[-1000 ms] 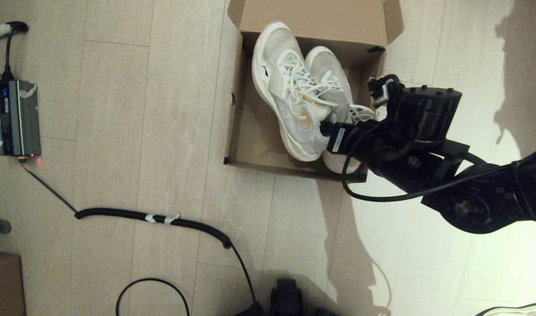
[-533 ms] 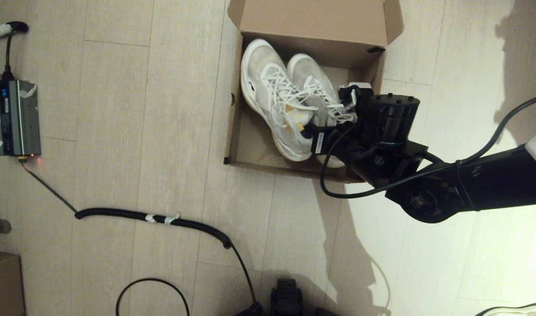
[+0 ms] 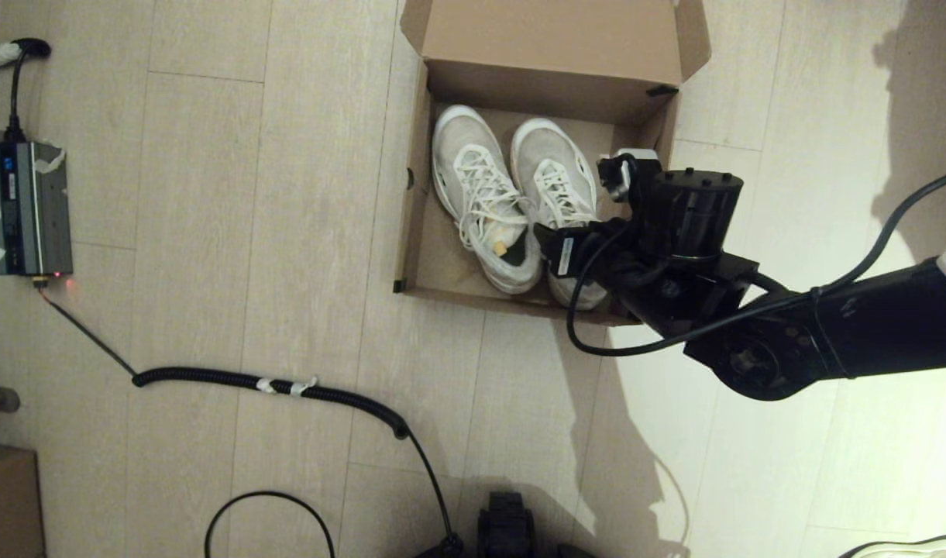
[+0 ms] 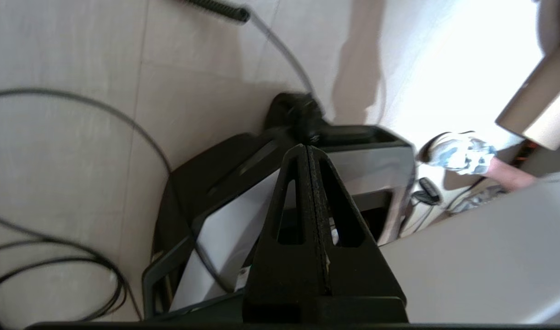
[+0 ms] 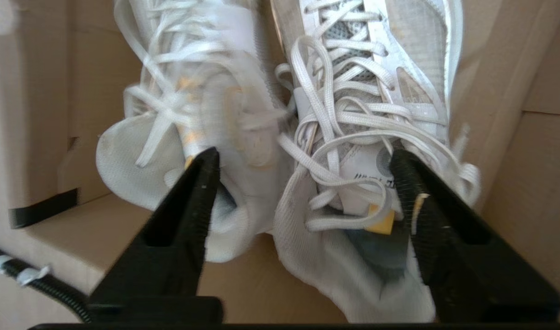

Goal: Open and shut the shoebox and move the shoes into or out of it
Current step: Put the shoes into the shoe box, then close the shoe box

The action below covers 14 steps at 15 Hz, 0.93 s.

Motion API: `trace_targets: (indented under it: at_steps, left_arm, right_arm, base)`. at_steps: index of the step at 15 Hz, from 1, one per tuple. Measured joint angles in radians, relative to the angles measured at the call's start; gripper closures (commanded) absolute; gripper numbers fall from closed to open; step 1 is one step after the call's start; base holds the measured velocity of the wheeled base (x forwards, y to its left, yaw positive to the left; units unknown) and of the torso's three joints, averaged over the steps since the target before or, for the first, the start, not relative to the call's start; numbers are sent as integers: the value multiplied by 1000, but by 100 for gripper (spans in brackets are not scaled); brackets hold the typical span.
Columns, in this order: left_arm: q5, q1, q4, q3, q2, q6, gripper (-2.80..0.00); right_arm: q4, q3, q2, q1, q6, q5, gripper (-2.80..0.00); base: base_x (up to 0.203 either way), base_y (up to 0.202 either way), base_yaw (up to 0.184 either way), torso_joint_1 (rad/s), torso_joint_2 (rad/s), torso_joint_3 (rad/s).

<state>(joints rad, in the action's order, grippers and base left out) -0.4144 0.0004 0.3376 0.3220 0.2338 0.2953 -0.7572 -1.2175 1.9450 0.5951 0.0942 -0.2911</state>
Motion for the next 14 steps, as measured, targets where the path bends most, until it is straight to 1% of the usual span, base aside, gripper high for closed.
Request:
trace_targets:
  at_steps: [4, 6, 7, 9, 10, 12, 14]
  left_arm:
    - [-118, 2, -17, 101, 114, 0, 0]
    - [-156, 1, -55, 154, 209, -1, 0]
    - [-168, -3, -95, 184, 286, -2, 0]
    - [-175, -24, -183, 234, 440, -3, 0]
    - [-166, -50, -238, 260, 533, -3, 0]
    - [-119, -132, -352, 306, 721, -3, 0]
    - [-30, -242, -475, 365, 919, 0, 0]
  right_arm:
    - [3, 88, -89, 10, 3, -31, -280]
    - [5, 119, -134, 7, 7, -36, -280]
    - [5, 137, -153, 4, 9, -41, 0]
    - [1, 152, -170, -2, 11, -46, 0]
    - [0, 155, -175, -10, 13, -46, 0]
    - [-1, 157, -177, -18, 18, -46, 0]
    - [-3, 167, -175, -22, 14, -44, 0]
  base:
    - [0, 0, 0, 0, 0, 0]
    - [0, 0, 0, 0, 0, 0]
    - [0, 0, 0, 0, 0, 0]
    - [0, 0, 0, 0, 0, 0]
    - [0, 0, 0, 0, 0, 0]
    - [0, 0, 0, 0, 0, 0]
    - [0, 0, 0, 0, 0, 0]
